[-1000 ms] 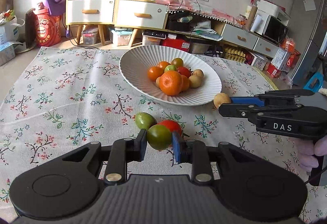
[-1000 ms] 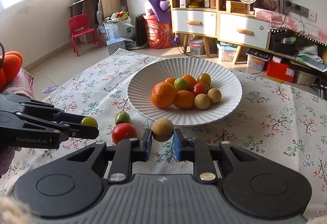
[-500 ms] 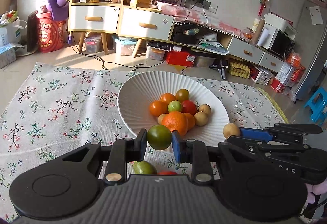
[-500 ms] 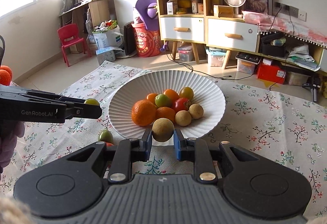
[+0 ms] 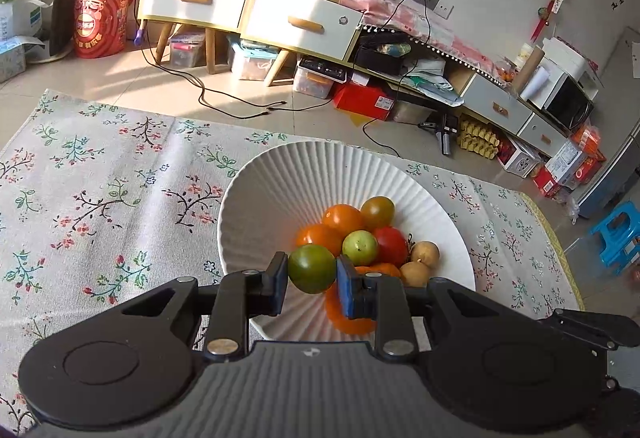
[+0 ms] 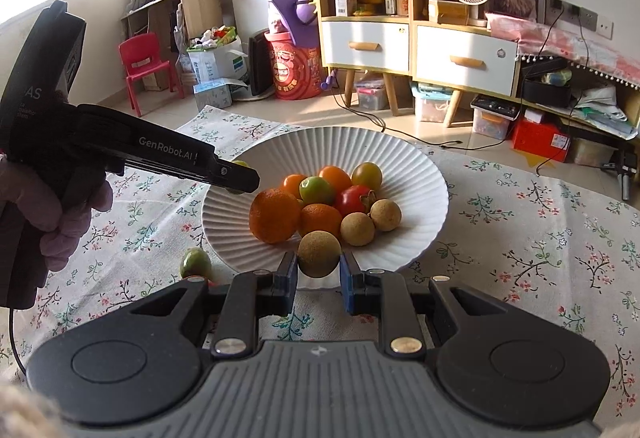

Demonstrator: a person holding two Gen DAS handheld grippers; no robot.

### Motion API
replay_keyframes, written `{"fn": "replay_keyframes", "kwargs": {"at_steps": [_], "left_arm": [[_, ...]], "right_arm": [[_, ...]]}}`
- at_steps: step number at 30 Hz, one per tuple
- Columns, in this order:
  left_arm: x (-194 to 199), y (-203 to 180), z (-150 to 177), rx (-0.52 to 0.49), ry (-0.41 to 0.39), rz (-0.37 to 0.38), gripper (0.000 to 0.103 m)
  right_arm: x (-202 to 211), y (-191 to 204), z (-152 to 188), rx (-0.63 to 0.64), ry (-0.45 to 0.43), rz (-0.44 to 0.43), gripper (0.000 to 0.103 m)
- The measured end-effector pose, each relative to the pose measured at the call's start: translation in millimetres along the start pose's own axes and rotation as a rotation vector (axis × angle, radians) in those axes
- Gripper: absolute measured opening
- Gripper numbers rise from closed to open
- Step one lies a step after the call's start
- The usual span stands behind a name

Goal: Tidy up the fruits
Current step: 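Open both tools to release the green tomato and kiwi into the bowl, then move the left tool to the green lime while the right tool approaches the red tomato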

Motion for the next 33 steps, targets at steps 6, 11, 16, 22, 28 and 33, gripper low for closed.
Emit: {"fn": "replay_keyframes", "kwargs": {"at_steps": [6,11,16,22,28,33], "left_arm": [[-5,0,-2,0.066,0.013,0.022,0.023],[-4,1,-2,0.09,0.011,0.022,0.024],[-2,1,-2,0.083,-0.005,0.024,0.026],[10,1,2,0.026,-0.028,-0.002,0.039],[34,5,12,-0.058,-0.056,-0.037,0.054],[51,13,25,-0.11,-0.06,-0.061,0.066]], "right_arm": [[-1,-3,0,-0.014,0.002,-0.009,0.02],[-3,-2,1,-0.012,0.008,-0.008,0.02],[-2,-2,-1,-0.018,0.006,-0.013,0.025],[3,-1,-2,-0.017,-0.008,-0.01,0.026],[10,5,-2,-0.013,-0.014,-0.015,0.033],[17,12,-2,-0.031,-0.023,-0.023,0.043]]}}
Point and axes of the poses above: each gripper's, at about its wrist camera, not at the fingertips, and x roughly against the way its jaws point, y to its left, z to its underside, the point moved 6 cm from there along -x, roughly the way its jaws point, and after that the axes turned 1 degree about x, right-handed, at the moved point
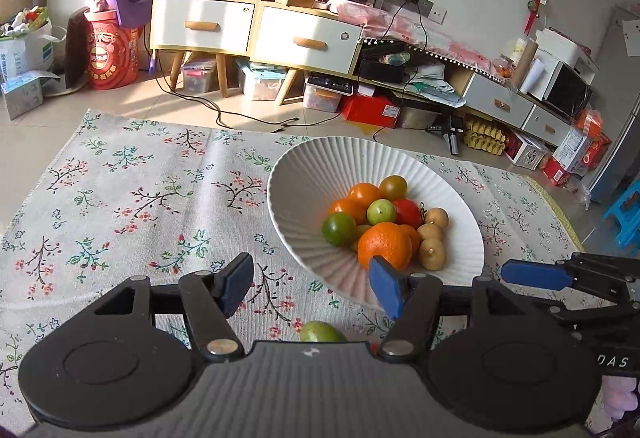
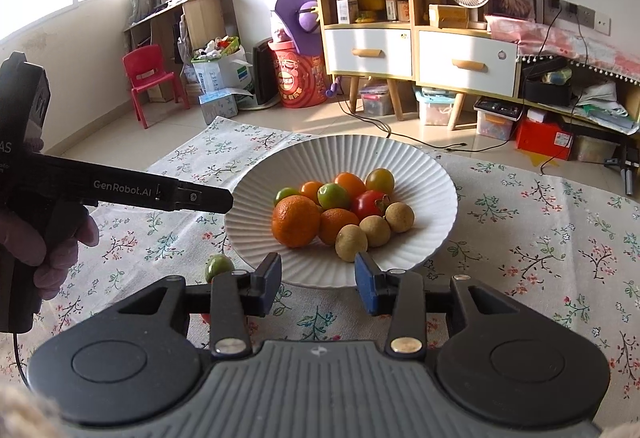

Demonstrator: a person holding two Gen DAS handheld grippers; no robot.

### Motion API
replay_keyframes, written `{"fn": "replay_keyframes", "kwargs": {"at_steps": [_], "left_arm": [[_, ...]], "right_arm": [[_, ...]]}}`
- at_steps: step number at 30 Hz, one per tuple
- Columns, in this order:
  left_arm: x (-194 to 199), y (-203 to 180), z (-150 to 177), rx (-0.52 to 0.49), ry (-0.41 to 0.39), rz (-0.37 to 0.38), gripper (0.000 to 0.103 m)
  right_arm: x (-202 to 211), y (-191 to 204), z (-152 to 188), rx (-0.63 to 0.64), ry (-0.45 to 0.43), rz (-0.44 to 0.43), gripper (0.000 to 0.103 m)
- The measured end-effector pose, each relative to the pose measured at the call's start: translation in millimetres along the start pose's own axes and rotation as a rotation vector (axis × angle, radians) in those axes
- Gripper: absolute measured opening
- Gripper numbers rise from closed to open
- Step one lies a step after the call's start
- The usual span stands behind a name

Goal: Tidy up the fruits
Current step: 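Move the left tool to the green lime while the right tool approaches the red tomato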

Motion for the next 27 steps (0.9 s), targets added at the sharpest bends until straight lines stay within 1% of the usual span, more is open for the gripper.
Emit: {"fn": "replay_keyframes", "kwargs": {"at_steps": [1,2,3,4,5,7,9,11,14,20,22,24,27], "left_arm": [[1,2,3,-0.013,0.004,-0.004,0.068],[2,4,6,-0.027,0.009,-0.012,0.071],[4,6,9,-0.04,0.011,-0.02,0.076],[4,8,12,-0.051,0.011,-0.029,0.08],[4,10,16,-0.063,0.009,-0.039,0.086],[5,15,23,-0.085,0.011,-0.053,0.087],[4,17,27,-0.096,0.014,-0.058,0.093],[4,19,34,-0.115,0.013,-0.07,0.096],[5,23,44,-0.153,0.022,-0.09,0.097],[8,24,50,-0.243,0.017,-0.089,0.1],[6,28,51,-0.245,0.024,-0.094,0.1],[4,34,53,-0.226,0.035,-0.098,0.1],[4,40,57,-0.206,0.046,-0.099,0.1]], "right_arm": [[1,1,1,-0.004,-0.003,0.0,0.047],[3,3,2,-0.01,-0.007,0.002,0.05],[4,4,3,-0.015,-0.008,0.004,0.053],[5,5,5,-0.019,-0.008,0.005,0.056],[5,7,7,-0.024,-0.007,0.006,0.057],[5,12,11,-0.031,-0.005,0.007,0.065],[3,17,14,-0.03,0.001,0.011,0.067],[0,21,18,-0.024,0.01,0.01,0.068],[-7,29,23,-0.009,0.022,0.006,0.07],[-19,43,36,0.031,0.058,-0.006,0.069],[-22,45,39,0.042,0.069,-0.01,0.065],[-26,47,42,0.05,0.077,-0.011,0.064],[-31,48,42,0.047,0.08,-0.013,0.059]]}}
Point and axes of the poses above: each gripper's, at about its wrist camera, not at the fingertips, and x roughly against the way its jaws point, y to its left, z to its underside, the point moved 6 cm from there along -x, roughly the way its jaws point, and after that the axes turned 1 degree about x, right-handed, at the moved point
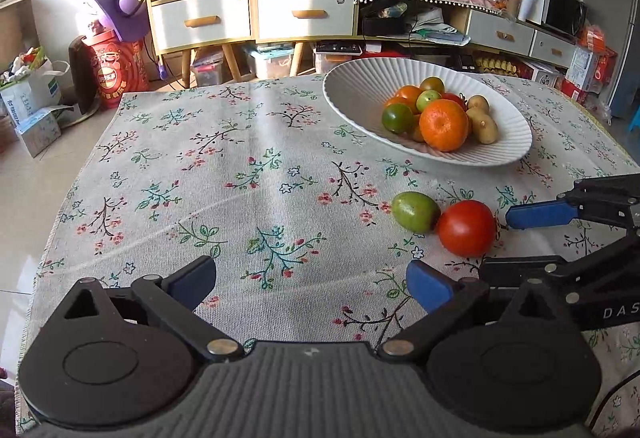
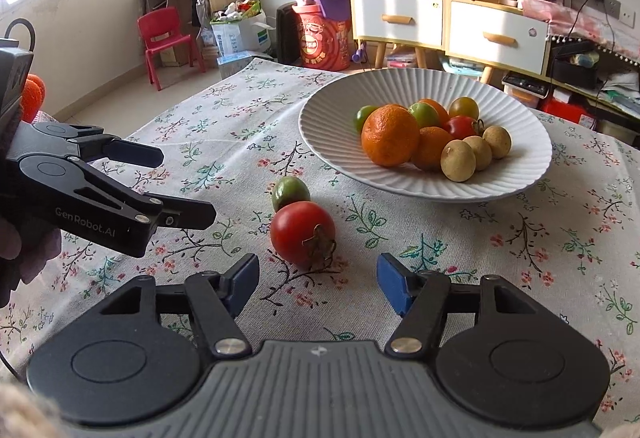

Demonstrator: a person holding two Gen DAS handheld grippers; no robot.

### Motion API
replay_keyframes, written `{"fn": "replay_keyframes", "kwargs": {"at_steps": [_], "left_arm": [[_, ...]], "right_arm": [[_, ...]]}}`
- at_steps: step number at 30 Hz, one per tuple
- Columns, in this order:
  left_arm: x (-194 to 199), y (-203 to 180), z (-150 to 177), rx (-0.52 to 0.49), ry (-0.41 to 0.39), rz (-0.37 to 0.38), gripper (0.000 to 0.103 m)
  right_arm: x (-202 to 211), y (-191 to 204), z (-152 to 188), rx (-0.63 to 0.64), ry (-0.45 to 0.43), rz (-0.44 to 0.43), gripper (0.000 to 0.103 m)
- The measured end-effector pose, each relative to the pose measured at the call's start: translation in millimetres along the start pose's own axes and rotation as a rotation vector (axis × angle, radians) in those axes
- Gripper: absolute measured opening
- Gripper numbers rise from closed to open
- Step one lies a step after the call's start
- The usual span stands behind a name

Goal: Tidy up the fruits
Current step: 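Move the left tool to the green lime while the right tool approaches the red tomato, then grasp the green lime with the left tool while the right tool grasps the red tomato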

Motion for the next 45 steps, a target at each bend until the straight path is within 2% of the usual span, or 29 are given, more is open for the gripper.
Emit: {"fn": "replay_keyframes", "kwargs": {"at_steps": [5,14,16,24,32,38,43,45], "left_arm": [[0,3,3,0.003,0.005,0.002,0.1],[-3,-1,7,-0.008,0.022,0.009,0.1],[-4,-3,7,-0.013,0.025,0.011,0.1],[-8,-13,2,-0.029,0.023,0.024,0.1],[-20,-36,-8,-0.004,0.029,0.071,0.098],[-28,-54,-13,0.011,0.038,0.1,0.085],[-30,-57,-15,0.044,-0.006,0.098,0.076],[-30,-58,-15,0.055,-0.024,0.104,0.069]], "right_arm": [[-6,3,-4,-0.002,-0.009,-0.014,0.057],[-12,9,-6,0.006,-0.014,-0.018,0.047],[-12,7,-6,0.004,-0.014,-0.015,0.036],[-5,-4,-6,-0.008,-0.014,0.0,0.035],[9,-19,-5,-0.023,-0.01,0.042,0.035],[16,-28,-5,-0.027,-0.01,0.059,0.036],[17,-36,-7,-0.044,-0.016,0.07,0.036],[17,-37,-7,-0.05,-0.018,0.073,0.036]]}}
Point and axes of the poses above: each gripper's, at about its wrist camera, not at the fingertips, and x roughly against the way its jaws point, y to its left, z to its underside, the point moved 6 cm from there along -x, roughly the way its jaws point, and after that the axes turned 1 degree about x, right-handed, at the moved point
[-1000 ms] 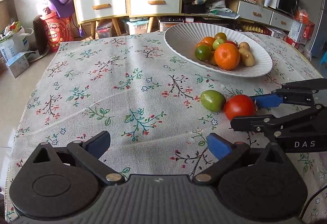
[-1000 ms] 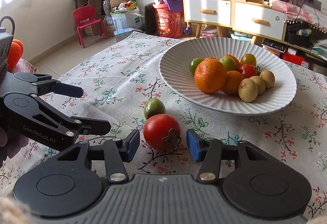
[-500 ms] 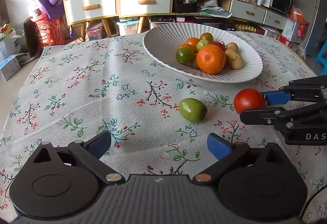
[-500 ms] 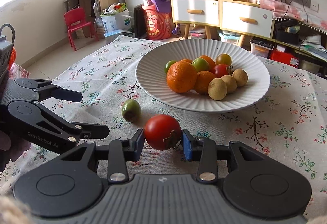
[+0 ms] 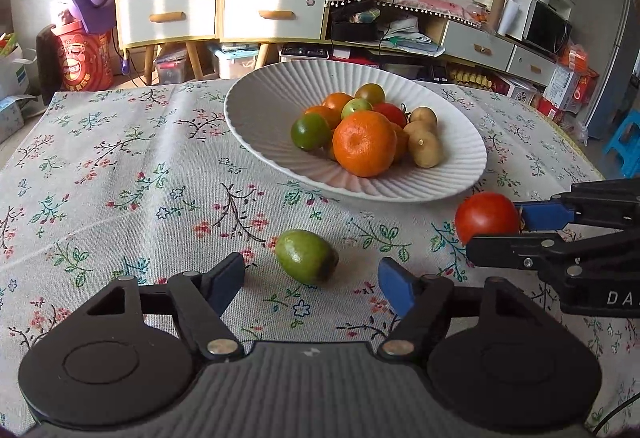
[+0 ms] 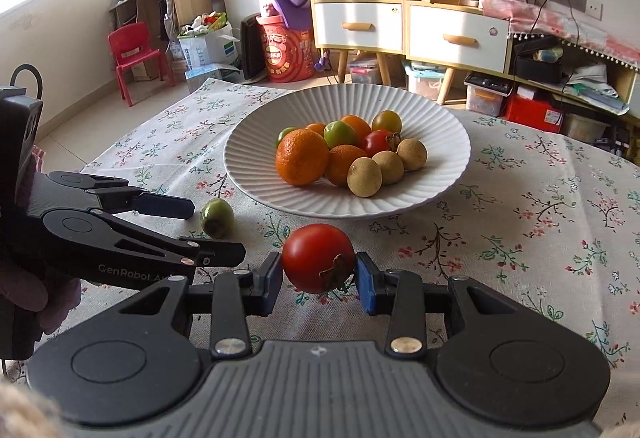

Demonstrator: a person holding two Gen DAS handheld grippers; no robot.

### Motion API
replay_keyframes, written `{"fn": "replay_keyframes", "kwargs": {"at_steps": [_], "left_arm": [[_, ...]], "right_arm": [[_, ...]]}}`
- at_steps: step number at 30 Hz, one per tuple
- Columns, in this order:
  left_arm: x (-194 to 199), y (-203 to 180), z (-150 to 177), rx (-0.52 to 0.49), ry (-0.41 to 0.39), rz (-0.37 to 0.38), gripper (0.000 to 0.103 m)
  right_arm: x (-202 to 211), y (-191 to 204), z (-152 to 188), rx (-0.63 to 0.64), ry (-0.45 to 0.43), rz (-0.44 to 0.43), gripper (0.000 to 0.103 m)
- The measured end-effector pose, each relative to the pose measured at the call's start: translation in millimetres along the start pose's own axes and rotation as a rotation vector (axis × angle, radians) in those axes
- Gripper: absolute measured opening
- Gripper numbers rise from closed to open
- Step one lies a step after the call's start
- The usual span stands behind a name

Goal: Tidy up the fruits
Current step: 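Grasp the green lime with the left tool while the right tool grasps the red tomato, then carry the lime and red tomato in both tools over the bowl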

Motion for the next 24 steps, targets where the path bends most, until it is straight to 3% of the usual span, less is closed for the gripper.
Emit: {"fn": "replay_keyframes", "kwargs": {"at_steps": [8,16,24], "left_arm": [[1,-4,-2,0.014,-0.019,-0.002,0.031],[10,-14,0,-0.023,0.0,-0.004,0.029],[37,-28,-13,-0.07,-0.061,0.029,0.029]], "right_arm": [[2,-4,-1,-0.009,-0.007,0.002,0.036],[5,-3,-2,-0.007,-0.007,-0.004,0.036],[19,-7,-15,-0.016,-0.061,-0.01,0.036]]}}
Point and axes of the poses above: each gripper's, at about its wrist camera, not at the fingertips, and x roughly against the way its jaws point, y to its left, z to its underside, the point moved 6 cm from there along -x, roughly the way its jaws point, and after that the axes turned 1 degree about x, right-handed, at the moved point
